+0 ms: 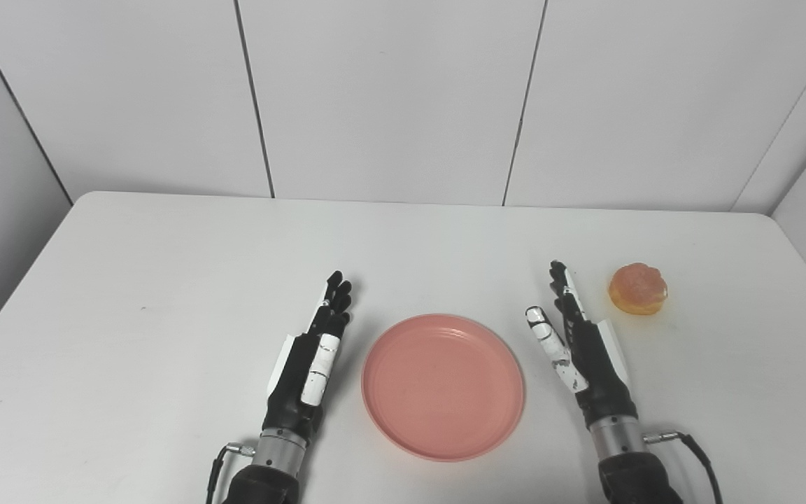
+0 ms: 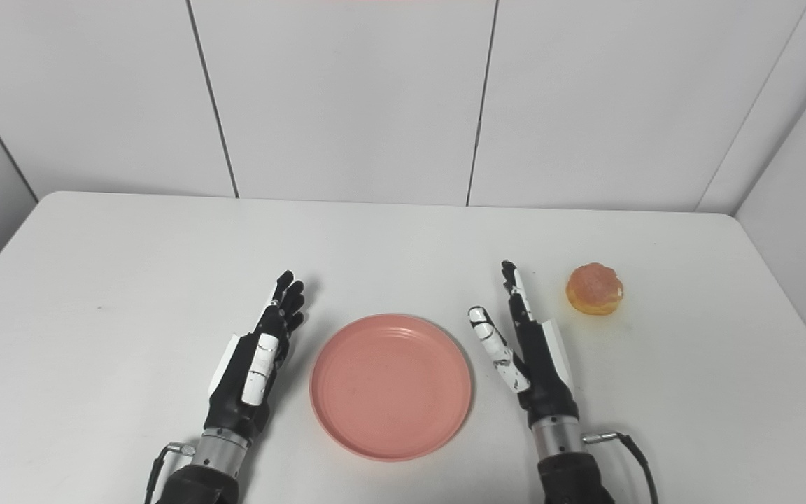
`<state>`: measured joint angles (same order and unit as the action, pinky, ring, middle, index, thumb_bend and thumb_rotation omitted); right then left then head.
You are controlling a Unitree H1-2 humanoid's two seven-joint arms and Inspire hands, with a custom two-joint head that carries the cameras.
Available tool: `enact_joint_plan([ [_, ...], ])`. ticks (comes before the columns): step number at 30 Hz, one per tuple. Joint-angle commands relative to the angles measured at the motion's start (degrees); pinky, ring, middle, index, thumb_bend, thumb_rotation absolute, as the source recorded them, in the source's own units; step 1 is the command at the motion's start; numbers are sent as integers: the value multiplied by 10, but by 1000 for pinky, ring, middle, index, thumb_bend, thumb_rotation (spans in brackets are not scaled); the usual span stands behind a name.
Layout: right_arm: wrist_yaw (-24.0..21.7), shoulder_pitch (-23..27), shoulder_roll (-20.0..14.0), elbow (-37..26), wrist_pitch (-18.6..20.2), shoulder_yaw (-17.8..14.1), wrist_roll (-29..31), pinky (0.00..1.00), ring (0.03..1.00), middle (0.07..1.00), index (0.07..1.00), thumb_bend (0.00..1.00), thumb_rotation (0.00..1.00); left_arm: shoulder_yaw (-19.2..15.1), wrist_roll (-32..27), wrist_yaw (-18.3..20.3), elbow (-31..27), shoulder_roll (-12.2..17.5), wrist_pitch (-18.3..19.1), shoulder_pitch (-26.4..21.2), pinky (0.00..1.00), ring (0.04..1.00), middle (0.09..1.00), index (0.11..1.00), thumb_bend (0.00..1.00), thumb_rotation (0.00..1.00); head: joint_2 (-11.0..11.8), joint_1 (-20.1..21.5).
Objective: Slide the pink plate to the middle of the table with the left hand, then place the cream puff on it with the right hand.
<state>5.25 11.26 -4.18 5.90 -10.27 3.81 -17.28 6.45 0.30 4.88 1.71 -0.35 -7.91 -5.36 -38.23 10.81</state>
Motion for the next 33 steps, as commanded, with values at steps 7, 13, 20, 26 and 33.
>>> enact_joint_plan([
  [7,99,53,-32,26,-45,-4,-120,945,973,995,1000,627,720,4,0,7,11,1,-43,23,1000,1000,1000,1000,771,1000,3,14],
  [13,145,72,-51,48,-47,-5,-161,918,960,986,1000,639,652,3,-6,7,10,-4,-35,24,1000,1000,1000,1000,713,1000,3,16],
  [20,179,92,-71,60,-32,-16,-184,901,953,974,987,647,530,-3,-19,8,-3,-7,10,27,1000,1000,1000,1000,695,1000,3,25],
  [26,194,108,-86,80,-11,-32,-191,899,945,972,982,646,485,-3,-20,9,-11,-5,22,31,1000,1000,1000,1000,681,1000,3,36],
  [33,203,124,-100,100,26,-39,-209,916,958,975,983,669,498,-4,-30,18,-21,-4,36,36,1000,1000,1000,1000,662,1000,2,48],
])
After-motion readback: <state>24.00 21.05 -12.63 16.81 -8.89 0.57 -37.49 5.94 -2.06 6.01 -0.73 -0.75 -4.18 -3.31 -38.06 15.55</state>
